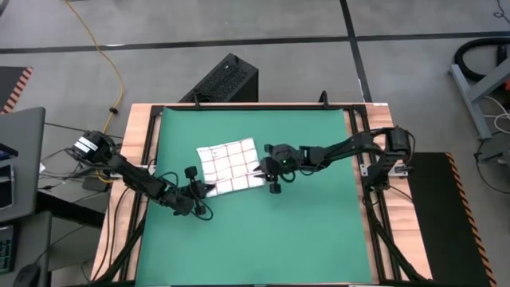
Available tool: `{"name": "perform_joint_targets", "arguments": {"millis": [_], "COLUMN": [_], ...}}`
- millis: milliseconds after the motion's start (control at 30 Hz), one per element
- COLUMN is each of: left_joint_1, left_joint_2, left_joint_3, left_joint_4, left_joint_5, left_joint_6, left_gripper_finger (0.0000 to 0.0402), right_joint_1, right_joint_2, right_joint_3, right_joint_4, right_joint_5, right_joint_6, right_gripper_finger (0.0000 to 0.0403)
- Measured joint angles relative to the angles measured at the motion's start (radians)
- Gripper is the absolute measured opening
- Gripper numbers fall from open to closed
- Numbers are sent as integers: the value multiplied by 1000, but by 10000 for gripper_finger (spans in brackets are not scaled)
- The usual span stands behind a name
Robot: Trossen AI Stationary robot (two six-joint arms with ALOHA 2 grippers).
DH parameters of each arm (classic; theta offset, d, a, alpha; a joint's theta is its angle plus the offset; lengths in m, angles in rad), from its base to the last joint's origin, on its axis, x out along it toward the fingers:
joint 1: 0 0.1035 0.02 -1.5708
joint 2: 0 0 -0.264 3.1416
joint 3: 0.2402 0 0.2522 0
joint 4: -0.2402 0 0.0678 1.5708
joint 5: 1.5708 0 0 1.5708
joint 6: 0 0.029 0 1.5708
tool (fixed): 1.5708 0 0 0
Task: Roll towel
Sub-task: Roll the white towel
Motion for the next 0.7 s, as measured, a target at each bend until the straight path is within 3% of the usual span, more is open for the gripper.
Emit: {"name": "perform_joint_targets", "arguments": {"millis": [100,233,300,467,700], "left_joint_1": [0,0,0,2,2], "left_joint_2": [0,0,0,0,1], "left_joint_3": [0,-1,-1,-1,-1], "left_joint_4": [-2,-2,-9,-11,-13], "left_joint_5": [3,7,6,6,5], "left_joint_6": [6,7,6,-2,-3], "left_gripper_finger": [0,0,0,0,0], "right_joint_1": [10,64,87,106,61], "right_joint_2": [-38,-24,16,102,146], "right_joint_3": [0,2,0,2,3], "right_joint_4": [-54,-128,-115,14,2], "right_joint_5": [-95,-97,-76,98,111], "right_joint_6": [-112,-303,-392,-506,-482], "right_gripper_finger": [130,178,215,290,296]}}
